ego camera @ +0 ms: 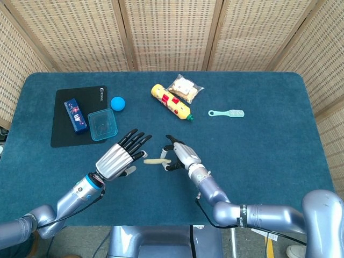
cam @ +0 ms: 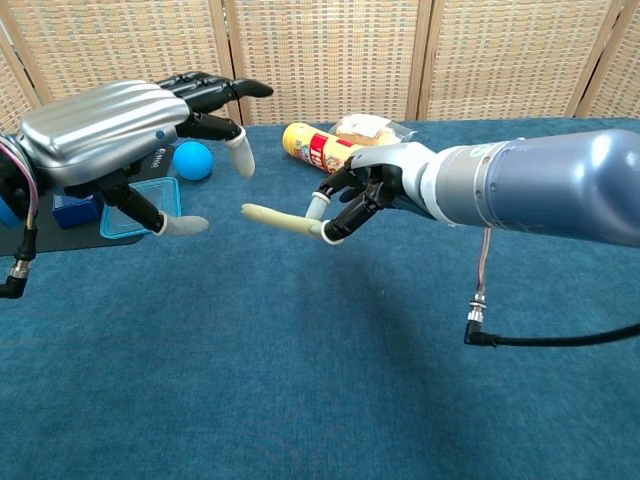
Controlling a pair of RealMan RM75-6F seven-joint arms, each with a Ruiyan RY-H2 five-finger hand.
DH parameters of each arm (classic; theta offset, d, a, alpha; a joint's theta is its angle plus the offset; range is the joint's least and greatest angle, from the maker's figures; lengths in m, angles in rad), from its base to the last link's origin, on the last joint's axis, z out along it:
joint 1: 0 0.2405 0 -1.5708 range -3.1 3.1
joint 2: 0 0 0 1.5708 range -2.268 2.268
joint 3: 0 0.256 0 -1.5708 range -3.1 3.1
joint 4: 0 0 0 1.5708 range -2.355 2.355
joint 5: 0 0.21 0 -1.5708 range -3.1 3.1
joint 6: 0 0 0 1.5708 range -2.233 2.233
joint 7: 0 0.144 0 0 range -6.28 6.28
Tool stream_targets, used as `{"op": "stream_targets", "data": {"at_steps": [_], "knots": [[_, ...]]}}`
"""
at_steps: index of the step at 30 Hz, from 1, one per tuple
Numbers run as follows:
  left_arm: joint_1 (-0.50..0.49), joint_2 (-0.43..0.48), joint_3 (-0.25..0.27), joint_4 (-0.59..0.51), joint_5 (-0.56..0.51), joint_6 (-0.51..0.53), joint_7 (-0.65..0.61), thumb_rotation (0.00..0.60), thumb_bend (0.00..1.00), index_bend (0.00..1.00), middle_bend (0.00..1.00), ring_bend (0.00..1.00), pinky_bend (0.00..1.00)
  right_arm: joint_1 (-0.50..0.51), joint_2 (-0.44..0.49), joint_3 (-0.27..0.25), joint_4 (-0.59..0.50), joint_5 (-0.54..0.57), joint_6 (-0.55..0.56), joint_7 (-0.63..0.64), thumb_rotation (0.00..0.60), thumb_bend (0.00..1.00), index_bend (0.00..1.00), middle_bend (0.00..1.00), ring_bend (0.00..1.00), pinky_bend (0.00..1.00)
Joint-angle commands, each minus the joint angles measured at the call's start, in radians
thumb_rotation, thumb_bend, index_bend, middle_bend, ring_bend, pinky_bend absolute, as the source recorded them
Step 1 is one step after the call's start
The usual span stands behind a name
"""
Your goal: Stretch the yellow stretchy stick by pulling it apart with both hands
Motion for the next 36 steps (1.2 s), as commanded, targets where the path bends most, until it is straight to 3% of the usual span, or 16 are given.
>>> {"op": "stream_targets", "data": {"at_steps": [1, 13, 36], "knots": [[-0.002, -0.001, 0.009, -0.006, -0.008, -0.003, 0.014, 0.6, 0.27, 0.43, 0.0, 0.0, 0.0, -0.002, 0.002, -0.003, -0.002, -0.002, 0.004, -0.001, 0.6, 0.56, 0.76, 0.02, 0.0, 0.0], [-0.013, -0.024, 0.013, 0.002, -0.048, -0.016, 0.052, 0.6, 0.27, 0.48, 0.0, 0.0, 0.0, -0.006, 0.013, -0.009, -0.013, 0.0, -0.01, 0.006, 0.6, 0.56, 0.76, 0.02, 0.0, 0.0], [-0.045, -0.082, 0.017, -0.022, -0.111, -0.053, 0.118, 0.6, 0.31, 0.48, 0.0, 0.0, 0.0, -0.018, 0.02, -0.023, -0.028, -0.021, -0.028, 0.039, 0.6, 0.56, 0.76, 0.02, 0.0, 0.0]]}}
